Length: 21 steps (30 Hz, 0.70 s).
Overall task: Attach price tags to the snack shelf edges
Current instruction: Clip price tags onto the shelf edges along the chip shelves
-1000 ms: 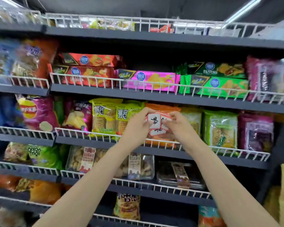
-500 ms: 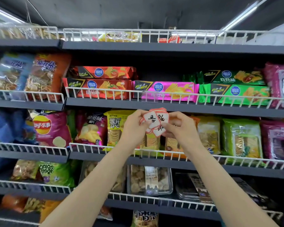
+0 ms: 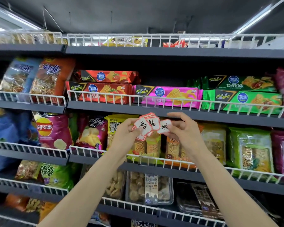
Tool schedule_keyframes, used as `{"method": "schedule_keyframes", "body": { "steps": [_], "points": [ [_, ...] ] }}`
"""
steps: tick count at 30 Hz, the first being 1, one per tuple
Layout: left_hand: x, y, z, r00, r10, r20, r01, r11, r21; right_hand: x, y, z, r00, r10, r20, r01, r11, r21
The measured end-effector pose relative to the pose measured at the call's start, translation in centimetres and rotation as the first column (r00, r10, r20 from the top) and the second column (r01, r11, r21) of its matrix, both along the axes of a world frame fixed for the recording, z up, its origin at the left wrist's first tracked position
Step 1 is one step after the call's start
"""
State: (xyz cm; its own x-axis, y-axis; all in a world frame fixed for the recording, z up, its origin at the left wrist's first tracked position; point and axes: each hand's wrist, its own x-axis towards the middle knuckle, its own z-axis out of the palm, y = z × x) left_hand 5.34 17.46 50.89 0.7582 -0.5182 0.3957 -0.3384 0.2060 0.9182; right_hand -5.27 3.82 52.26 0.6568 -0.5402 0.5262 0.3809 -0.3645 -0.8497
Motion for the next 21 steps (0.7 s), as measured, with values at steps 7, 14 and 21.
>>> {"method": "schedule_keyframes", "body": {
  "steps": [7,14,21],
  "points": [
    [0.4,0.0,-0.1,0.979,-0.013,0.204,-0.005,0.996,0.09,1.2,0.7,-0.1,0.994,-0.001,-0.107,-0.017,0.986,-0.165],
    [2.0,0.3,0.5,0.953,-0.092,0.289,0.081,0.995,0.049,2.6,1.0,0.7,0.995,-0.069,-0.078,0.053,0.98,-0.191],
    [4.0,0.7,1.0,0.907,0.018,0.42,-0.055,0.995,0.077,4.5,1.8,1.2,0.993,-0.062,-0.097,0.049,0.99,-0.132]
  ]
}}
